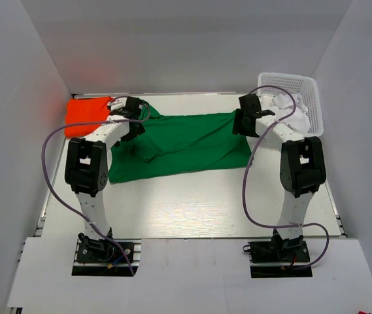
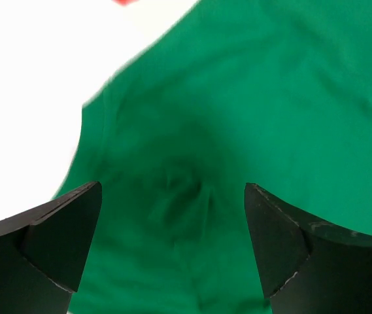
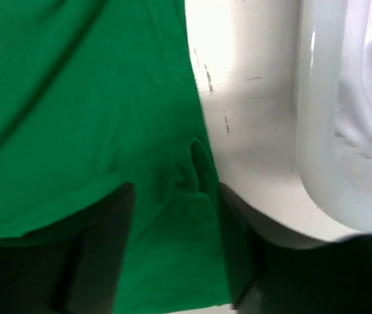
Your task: Fold and stack the t-shirts
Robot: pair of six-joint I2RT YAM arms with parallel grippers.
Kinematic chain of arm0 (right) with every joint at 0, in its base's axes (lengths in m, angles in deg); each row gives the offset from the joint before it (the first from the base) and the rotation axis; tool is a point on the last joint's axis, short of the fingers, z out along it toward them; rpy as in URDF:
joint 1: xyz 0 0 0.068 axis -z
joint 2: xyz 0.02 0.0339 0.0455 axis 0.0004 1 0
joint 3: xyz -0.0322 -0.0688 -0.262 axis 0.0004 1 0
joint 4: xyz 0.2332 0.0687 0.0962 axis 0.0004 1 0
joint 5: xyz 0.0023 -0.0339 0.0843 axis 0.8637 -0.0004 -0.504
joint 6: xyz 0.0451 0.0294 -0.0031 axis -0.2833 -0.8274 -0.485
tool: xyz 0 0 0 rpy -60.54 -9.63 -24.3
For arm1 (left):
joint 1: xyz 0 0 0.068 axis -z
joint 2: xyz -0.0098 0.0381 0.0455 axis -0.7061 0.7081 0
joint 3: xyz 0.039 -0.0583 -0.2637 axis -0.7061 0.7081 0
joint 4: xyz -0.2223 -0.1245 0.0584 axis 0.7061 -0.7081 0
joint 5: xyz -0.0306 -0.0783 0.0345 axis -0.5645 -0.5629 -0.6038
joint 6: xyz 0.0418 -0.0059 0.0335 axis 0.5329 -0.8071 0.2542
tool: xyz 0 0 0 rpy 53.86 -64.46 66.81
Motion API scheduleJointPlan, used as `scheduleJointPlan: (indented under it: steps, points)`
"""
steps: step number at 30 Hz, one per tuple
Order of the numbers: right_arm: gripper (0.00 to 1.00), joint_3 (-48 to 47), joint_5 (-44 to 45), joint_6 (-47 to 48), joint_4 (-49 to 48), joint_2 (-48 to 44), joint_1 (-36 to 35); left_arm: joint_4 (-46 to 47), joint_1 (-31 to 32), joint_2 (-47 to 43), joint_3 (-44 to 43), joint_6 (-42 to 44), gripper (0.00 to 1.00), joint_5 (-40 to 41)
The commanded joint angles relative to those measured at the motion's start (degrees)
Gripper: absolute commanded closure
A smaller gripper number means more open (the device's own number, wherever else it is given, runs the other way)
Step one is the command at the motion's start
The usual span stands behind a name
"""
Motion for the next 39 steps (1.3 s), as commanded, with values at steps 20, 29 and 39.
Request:
scheduleJointPlan:
  steps: [20, 29, 39]
  points:
    - [0.1, 22.09, -28.68, -0.77, -17.29, -10.54, -2.75, 23.47, -2.13, -23.6, 26.53, 8.69, 0.0, -43.29]
    - [0.1, 22.62, -26.22, -1.83, -16.59, -9.31, -2.4, 19.43, -0.37, -16.05, 25.03, 11.85, 0.12, -40.94]
    - [0.1, 22.45, -25.34, -1.57, -15.62, -9.13, -2.23, 15.56, 0.77, -10.42, 20.73, 12.38, 0.49, -34.6]
